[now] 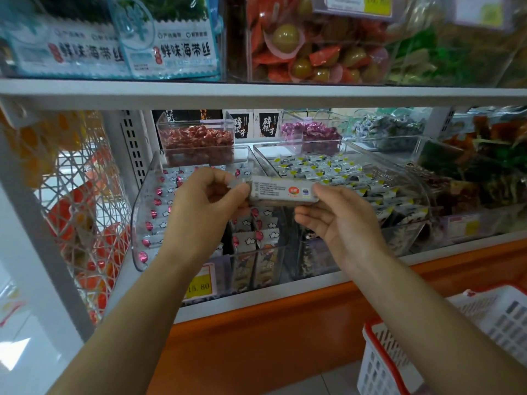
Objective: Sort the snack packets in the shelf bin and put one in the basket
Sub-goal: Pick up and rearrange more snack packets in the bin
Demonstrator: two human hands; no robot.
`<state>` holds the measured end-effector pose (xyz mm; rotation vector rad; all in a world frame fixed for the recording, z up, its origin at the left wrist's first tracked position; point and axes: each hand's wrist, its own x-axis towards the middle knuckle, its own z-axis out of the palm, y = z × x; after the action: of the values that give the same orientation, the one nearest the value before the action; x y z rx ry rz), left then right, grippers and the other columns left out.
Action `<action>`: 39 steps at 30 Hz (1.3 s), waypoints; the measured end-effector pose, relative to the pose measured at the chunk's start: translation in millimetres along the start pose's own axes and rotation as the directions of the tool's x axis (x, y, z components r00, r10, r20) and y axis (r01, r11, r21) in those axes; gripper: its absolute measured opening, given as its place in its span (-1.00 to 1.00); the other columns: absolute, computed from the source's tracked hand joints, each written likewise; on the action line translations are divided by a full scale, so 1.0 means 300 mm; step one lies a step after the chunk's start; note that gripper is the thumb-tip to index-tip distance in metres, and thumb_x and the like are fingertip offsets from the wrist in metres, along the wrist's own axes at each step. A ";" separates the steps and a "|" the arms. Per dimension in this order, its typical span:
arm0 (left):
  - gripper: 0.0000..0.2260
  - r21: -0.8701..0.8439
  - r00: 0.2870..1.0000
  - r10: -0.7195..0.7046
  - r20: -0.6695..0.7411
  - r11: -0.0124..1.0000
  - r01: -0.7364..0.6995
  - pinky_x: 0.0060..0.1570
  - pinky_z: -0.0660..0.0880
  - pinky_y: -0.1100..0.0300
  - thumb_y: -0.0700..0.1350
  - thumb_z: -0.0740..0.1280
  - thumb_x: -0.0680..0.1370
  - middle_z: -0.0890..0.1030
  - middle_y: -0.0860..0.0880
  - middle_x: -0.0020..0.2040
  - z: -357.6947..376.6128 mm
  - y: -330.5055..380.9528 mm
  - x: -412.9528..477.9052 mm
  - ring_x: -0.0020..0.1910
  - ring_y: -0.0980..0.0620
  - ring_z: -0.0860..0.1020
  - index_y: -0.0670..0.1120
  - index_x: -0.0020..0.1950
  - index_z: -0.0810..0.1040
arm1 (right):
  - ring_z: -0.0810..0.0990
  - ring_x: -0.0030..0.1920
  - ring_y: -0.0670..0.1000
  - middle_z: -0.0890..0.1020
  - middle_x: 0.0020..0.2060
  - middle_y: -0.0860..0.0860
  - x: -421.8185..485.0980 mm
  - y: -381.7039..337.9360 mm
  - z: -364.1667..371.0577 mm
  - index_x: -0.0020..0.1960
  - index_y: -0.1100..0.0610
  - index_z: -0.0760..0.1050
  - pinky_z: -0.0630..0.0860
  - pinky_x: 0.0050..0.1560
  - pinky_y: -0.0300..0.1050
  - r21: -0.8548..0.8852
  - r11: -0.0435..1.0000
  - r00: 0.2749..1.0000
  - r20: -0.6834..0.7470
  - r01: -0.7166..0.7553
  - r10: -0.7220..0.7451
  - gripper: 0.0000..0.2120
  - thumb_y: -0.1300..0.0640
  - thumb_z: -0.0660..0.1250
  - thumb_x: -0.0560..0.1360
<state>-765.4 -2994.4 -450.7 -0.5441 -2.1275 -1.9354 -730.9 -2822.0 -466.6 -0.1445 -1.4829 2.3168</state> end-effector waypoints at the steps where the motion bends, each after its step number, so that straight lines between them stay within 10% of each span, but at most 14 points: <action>1: -0.97 -0.017 1.000 -0.003 0.030 1.000 0.004 -0.22 0.58 0.31 -0.23 0.34 0.51 0.66 -0.07 -0.19 -0.002 0.001 -0.001 -0.24 0.06 0.66 -0.17 -0.10 0.51 | 0.66 -0.38 0.01 0.69 -0.34 0.09 0.002 -0.001 -0.002 -0.17 0.22 0.48 0.58 -0.38 -0.22 0.012 1.000 1.000 -0.021 -0.008 0.008 -0.91 0.24 0.31 0.52; 21: -0.84 -0.453 0.965 -0.261 0.029 0.857 0.245 -0.33 0.56 0.32 -0.31 0.26 0.54 0.55 -0.05 -0.32 -0.018 -0.012 0.018 -0.39 0.12 0.56 -0.18 -0.25 0.45 | 0.69 -0.34 0.06 0.70 -0.30 0.10 -0.001 -0.016 -0.016 -0.13 0.20 0.51 0.58 -0.43 -0.22 0.026 0.999 0.988 0.147 0.047 -0.051 -0.84 0.24 0.19 0.57; 26: -0.94 -0.508 0.941 -0.309 0.139 0.793 0.336 -0.39 0.54 0.28 -0.30 0.25 0.54 0.56 -0.07 -0.28 -0.027 -0.005 0.027 -0.43 0.09 0.56 -0.18 -0.03 0.47 | 0.70 -0.30 0.07 0.67 -0.20 0.13 0.005 -0.010 -0.026 -0.14 0.19 0.53 0.57 -0.42 -0.25 -0.113 0.974 0.972 0.152 0.196 -0.178 -0.90 0.29 0.26 0.52; 39: -0.84 -0.214 0.964 -0.173 0.203 0.953 0.216 -0.23 0.58 0.27 -0.26 0.28 0.53 0.57 -0.13 -0.11 -0.024 -0.005 0.006 -0.23 0.02 0.64 -0.08 0.07 0.52 | 0.65 -0.01 -0.10 0.69 -0.08 -0.08 0.014 0.007 -0.036 0.03 0.08 0.58 0.60 -0.12 -0.20 -0.195 0.949 0.953 0.223 0.249 -0.205 -0.83 0.27 0.29 0.52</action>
<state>-768.3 -3001.4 -450.7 -0.5932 -2.1432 -2.3514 -732.3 -2812.2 -472.6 0.1987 -1.7534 2.0259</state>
